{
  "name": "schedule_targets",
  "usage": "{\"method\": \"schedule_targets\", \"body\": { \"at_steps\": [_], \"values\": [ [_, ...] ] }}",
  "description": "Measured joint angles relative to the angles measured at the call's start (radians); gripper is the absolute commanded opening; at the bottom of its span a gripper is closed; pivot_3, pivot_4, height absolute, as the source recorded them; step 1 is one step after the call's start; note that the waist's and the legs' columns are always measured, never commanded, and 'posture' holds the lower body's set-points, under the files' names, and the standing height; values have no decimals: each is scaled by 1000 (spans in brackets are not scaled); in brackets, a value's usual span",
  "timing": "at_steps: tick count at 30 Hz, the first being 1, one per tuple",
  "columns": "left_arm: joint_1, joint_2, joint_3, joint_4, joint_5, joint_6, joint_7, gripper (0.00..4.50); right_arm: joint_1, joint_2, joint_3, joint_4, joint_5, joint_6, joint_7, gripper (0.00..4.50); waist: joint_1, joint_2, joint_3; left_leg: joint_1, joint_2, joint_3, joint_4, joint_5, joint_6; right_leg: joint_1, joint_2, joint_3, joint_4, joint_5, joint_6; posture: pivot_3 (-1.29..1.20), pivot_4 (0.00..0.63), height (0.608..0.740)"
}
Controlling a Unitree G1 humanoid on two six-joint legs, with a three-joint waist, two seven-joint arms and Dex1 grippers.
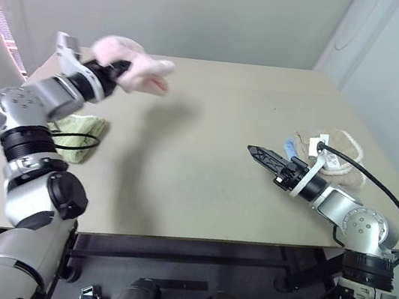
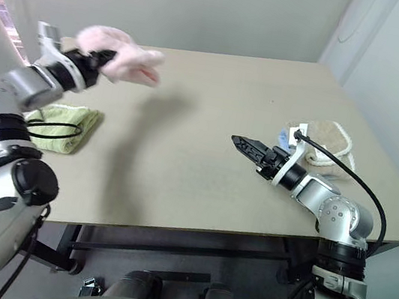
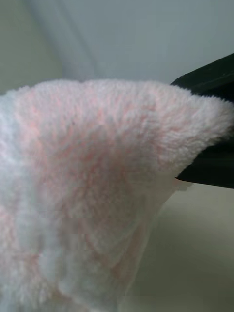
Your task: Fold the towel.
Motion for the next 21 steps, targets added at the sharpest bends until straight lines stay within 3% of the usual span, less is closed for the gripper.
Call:
{"method": "schedule_targets", "body": {
  "at_steps": [5,9,13,21],
  "values": [
    [-12,183,-24,168,61,-142,-65,18,-44,0,59,67,-66,-28,53,4165,-2,0,0,0,1,0,0,0,0,-1,2,0,1,0,-1,0,0,740],
    [-8,259,15,327,66,-233,-79,18,-64,8,105,86,-108,-44,89,4165,1,0,0,0,1,-1,0,0,-1,-1,2,0,1,0,-1,0,0,740],
    [33,256,56,397,57,-266,-80,18,-74,8,120,100,-138,-50,116,4165,4,-1,-1,0,1,-1,0,1,-1,-1,1,0,1,1,-1,0,0,740],
    [194,98,98,237,-42,-192,1,18,-100,4,156,123,-208,-75,169,4165,-2,-3,-1,0,2,-1,-1,1,-3,-3,1,1,4,1,-1,0,0,740]
  ]
}}
